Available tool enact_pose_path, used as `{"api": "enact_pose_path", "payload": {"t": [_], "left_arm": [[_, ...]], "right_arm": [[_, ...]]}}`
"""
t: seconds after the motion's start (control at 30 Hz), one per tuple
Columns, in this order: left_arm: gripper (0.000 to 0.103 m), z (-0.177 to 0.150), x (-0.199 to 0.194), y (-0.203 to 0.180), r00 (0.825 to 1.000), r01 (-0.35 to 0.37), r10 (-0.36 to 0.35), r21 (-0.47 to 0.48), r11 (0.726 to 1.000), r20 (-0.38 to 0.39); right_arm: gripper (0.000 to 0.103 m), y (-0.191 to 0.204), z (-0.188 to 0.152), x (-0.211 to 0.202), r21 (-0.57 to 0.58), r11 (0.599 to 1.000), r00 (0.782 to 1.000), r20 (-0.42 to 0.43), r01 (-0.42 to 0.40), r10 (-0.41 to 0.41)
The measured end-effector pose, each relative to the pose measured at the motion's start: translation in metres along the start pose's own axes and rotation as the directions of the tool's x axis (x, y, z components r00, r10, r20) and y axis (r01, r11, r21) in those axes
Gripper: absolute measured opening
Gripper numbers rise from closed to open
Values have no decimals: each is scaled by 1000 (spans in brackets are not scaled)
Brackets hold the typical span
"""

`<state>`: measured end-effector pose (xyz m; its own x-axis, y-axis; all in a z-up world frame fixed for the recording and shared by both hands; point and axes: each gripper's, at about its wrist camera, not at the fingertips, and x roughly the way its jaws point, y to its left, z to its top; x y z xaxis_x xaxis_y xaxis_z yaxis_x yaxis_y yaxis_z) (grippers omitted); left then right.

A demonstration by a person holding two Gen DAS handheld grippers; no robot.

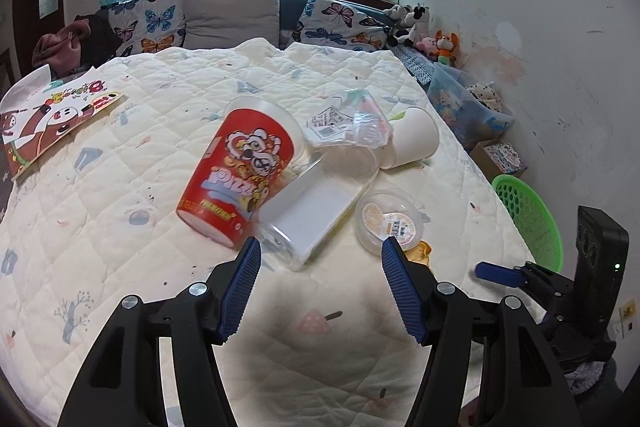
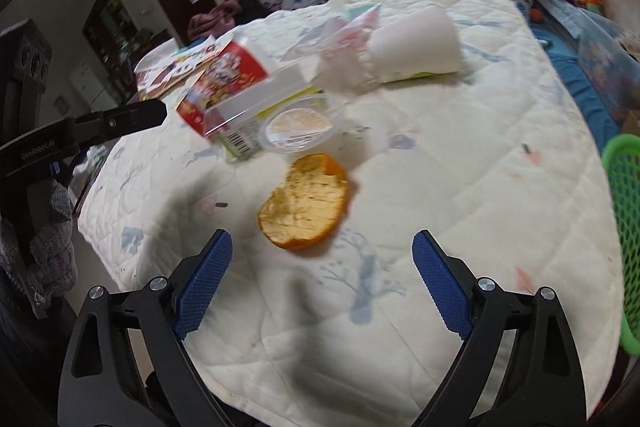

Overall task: Collect trash
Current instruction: 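Grasp the orange peel with the right tool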

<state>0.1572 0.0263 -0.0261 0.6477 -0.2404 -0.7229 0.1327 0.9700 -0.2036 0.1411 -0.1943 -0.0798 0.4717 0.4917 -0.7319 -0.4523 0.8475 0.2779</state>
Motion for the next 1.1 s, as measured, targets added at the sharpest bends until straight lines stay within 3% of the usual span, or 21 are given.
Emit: {"api": "enact_pose_path", "payload": {"t": [0.3,0.6,0.77,0.83,1.1], "left_arm": [[61,-5,4,19,1000,0,-1,-42,999,-22],[61,-3,12,19,999,2,-4,-48,999,-37],[61,-2,18,15,999,8,-10,-39,999,-49],[61,-3,20,13,998,10,-12,-34,999,-56],[61,-7,33,-8,995,44,-43,17,999,-85]], "right_arm": [[90,16,13,35,-129,991,997,-78,-37,27],[89,26,18,55,-269,963,993,-118,-13,-19],[74,27,19,59,-321,947,992,-112,15,-54],[64,25,18,57,-332,943,992,-102,35,-72],[45,15,17,37,-271,962,996,-72,24,-46]]}}
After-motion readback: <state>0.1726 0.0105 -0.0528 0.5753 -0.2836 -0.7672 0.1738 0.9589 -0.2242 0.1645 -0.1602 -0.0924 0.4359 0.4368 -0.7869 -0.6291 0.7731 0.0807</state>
